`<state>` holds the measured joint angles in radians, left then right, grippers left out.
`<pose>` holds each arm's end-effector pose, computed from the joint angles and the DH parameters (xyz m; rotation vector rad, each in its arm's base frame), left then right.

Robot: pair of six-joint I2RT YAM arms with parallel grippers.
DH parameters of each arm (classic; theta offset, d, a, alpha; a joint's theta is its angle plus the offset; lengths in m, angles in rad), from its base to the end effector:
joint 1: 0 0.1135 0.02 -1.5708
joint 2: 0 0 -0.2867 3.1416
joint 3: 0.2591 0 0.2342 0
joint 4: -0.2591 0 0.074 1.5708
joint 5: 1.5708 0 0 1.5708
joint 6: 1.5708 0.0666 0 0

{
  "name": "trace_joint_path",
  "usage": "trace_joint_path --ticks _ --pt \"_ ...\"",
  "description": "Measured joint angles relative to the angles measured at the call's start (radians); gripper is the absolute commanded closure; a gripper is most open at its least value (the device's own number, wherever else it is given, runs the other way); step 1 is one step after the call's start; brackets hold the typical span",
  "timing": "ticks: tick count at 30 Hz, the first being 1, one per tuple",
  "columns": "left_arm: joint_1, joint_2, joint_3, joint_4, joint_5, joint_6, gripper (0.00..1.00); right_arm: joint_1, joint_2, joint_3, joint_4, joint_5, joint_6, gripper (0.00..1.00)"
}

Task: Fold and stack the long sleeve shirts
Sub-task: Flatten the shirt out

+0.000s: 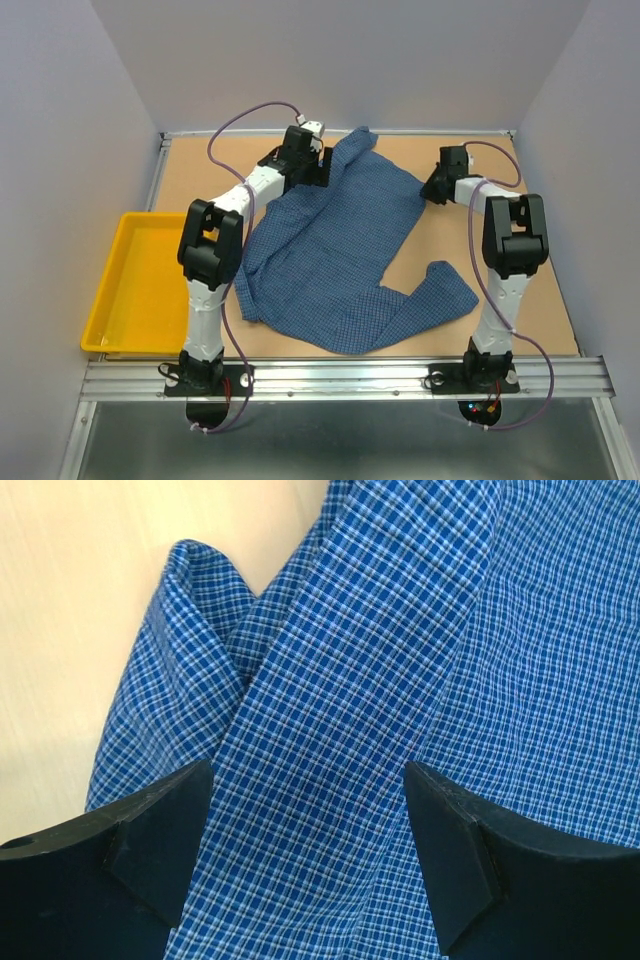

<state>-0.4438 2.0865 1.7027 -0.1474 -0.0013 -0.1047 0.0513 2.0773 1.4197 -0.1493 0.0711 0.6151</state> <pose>0.4651 -0.2210 0.2626 0.3568 2.0888 -0.3271 0.4717 0.0195 0.1719 0.6969 2.2837 0.2334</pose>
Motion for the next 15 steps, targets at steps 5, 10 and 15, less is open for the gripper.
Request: trace_joint_path --ticks 5,10,15 --pt "0.0 0.019 0.0 0.006 0.021 0.028 0.11 0.003 0.006 -0.007 0.0 0.025 -0.01 0.99" --pt "0.0 0.034 0.001 0.026 0.027 0.046 0.11 0.006 -0.03 -0.064 0.013 0.059 -0.021 0.99" --pt "0.0 0.083 0.03 0.043 -0.002 0.061 0.11 0.008 -0.07 -0.124 0.029 0.087 -0.024 0.99"
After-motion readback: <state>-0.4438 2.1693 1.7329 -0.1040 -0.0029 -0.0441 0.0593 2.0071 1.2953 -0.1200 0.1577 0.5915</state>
